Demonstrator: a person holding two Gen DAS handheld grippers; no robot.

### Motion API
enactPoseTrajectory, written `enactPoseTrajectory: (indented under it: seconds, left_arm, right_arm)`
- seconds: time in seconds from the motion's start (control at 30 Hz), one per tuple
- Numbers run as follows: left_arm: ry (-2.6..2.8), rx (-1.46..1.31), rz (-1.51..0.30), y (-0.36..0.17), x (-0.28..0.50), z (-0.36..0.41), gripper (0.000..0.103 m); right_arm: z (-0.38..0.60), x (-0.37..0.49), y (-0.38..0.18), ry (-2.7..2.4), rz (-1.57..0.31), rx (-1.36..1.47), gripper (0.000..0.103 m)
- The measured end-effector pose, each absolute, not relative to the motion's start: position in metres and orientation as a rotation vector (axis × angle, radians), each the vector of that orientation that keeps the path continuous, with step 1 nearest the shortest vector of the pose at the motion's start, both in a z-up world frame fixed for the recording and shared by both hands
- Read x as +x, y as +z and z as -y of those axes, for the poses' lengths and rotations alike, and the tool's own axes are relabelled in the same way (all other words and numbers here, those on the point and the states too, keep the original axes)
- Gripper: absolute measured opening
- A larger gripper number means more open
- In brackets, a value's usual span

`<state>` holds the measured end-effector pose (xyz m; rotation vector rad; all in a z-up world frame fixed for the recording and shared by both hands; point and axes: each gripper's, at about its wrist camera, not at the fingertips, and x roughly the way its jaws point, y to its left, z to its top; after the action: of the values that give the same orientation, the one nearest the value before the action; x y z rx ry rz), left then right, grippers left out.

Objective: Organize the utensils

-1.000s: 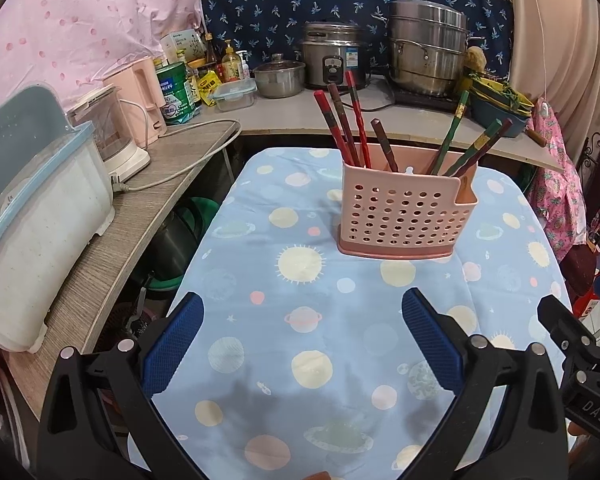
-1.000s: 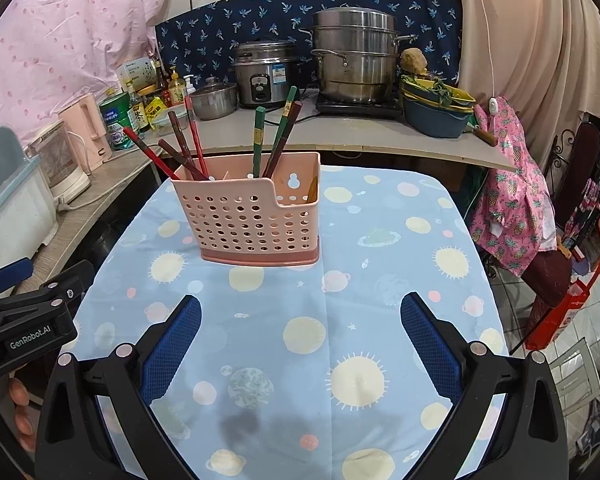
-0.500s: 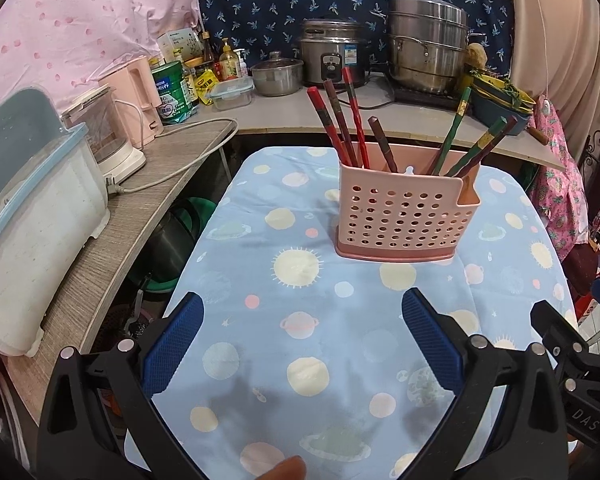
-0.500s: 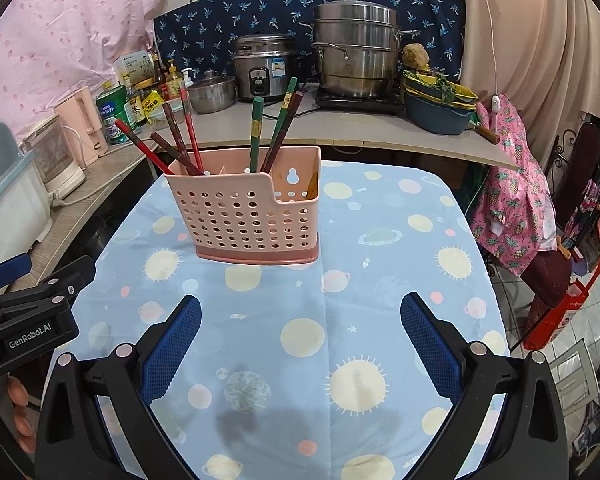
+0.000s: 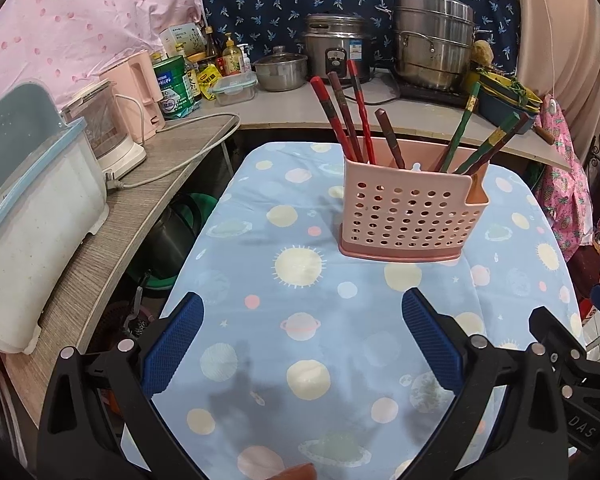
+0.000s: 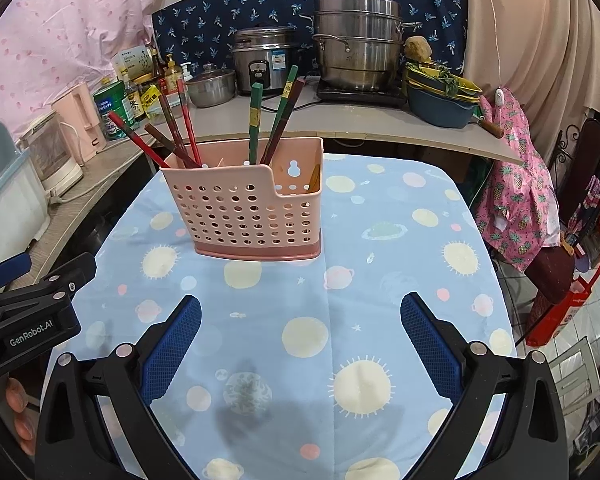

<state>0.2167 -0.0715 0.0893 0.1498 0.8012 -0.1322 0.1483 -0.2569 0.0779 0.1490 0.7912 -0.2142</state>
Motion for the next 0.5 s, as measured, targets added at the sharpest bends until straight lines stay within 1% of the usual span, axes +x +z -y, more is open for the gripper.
enactPoseTrajectory:
  seconds: [0.5]
  left_arm:
    - [-0.118,0.151,-0.811,0.0810,0.2249,0.0782,0.095]
  right_arm:
    - [0.2585,0.1584,0.0683,-0.211,-0.809,0.159,0.096]
